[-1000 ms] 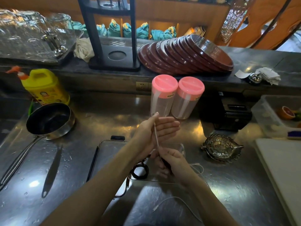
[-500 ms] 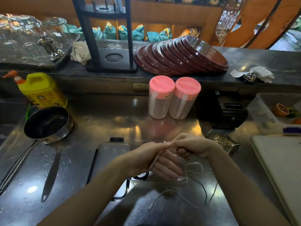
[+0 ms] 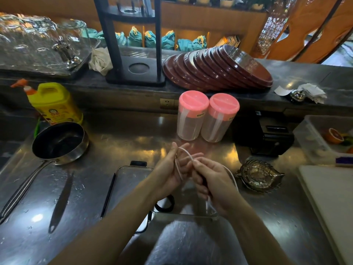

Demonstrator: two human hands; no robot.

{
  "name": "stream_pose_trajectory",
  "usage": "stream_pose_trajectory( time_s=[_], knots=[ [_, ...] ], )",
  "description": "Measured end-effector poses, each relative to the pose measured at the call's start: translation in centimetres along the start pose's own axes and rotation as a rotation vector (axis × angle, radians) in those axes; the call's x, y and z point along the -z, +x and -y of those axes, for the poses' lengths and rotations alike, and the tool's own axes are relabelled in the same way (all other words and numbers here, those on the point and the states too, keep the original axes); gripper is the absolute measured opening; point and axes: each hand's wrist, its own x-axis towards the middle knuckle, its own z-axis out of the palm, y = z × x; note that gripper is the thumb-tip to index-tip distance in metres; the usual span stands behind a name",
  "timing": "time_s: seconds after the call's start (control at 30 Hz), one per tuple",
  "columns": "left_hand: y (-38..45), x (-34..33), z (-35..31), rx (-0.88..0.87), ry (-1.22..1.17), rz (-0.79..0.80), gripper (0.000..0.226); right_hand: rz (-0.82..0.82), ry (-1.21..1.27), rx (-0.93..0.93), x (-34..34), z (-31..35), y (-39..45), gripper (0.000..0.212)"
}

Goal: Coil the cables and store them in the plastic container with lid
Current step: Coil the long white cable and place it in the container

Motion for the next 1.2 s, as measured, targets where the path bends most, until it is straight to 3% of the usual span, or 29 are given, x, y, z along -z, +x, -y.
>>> stream_pose_trajectory(
  time_s=[0.1, 0.23, 0.4, 0.53, 0.67, 0.83, 0.9, 1.0, 1.1, 1.2],
  knots=[
    [-0.3, -0.8, -0.1, -0.045, -0.014, 0.007, 0.057, 0.027, -0.031, -0.054, -0.5, -1.9, -0.9, 0.024],
    [-0.7, -1.5, -0.2, -0.076, 0.003, 0.017, 0.054, 0.013, -0.079, -0.159, -0.4, -4.2, -1.7, 0.047],
    [-1.6, -1.8, -0.8, -0.071, -0.046, 0.123, 0.043, 0.096, -0.035, -0.313, 2.5, -7.0, -1.3, 0.053],
    [-2.8, -1.4, -2.4, -0.001, -0.169, 0.402, 0.054, 0.188, 0.12, -0.4, 5.4, -8.3, -0.2, 0.05],
    [-3.8, -1.4, -2.0, 0.079, 0.032, 0.524, 0.055, 0.106, 0.33, -0.408, 7.3, -5.7, 2.7, 0.039],
    [-4.1, -1.7, 0.6, 0.141, 0.353, 0.363, 0.051, 0.017, 0.236, -0.348, 6.1, -0.3, 5.2, 0.017],
    [-4.0, -1.6, 0.8, 0.14, 0.415, 0.293, 0.05, -0.042, 0.071, -0.33, 5.3, 1.9, 5.0, 0.026],
    [-3.4, -1.1, 0.9, 0.134, 0.486, 0.212, 0.049, -0.147, -0.274, -0.151, 3.9, 3.4, 3.6, 0.038],
    [-2.7, -1.0, 1.1, 0.106, 0.505, 0.114, 0.042, -0.171, -0.492, 0.012, 2.6, 3.8, 1.7, 0.027],
    [-2.0, -0.8, 1.3, 0.081, 0.425, 0.05, 0.039, -0.121, -0.554, 0.055, 1.5, 3.0, 0.1, 0.019]
  ],
)
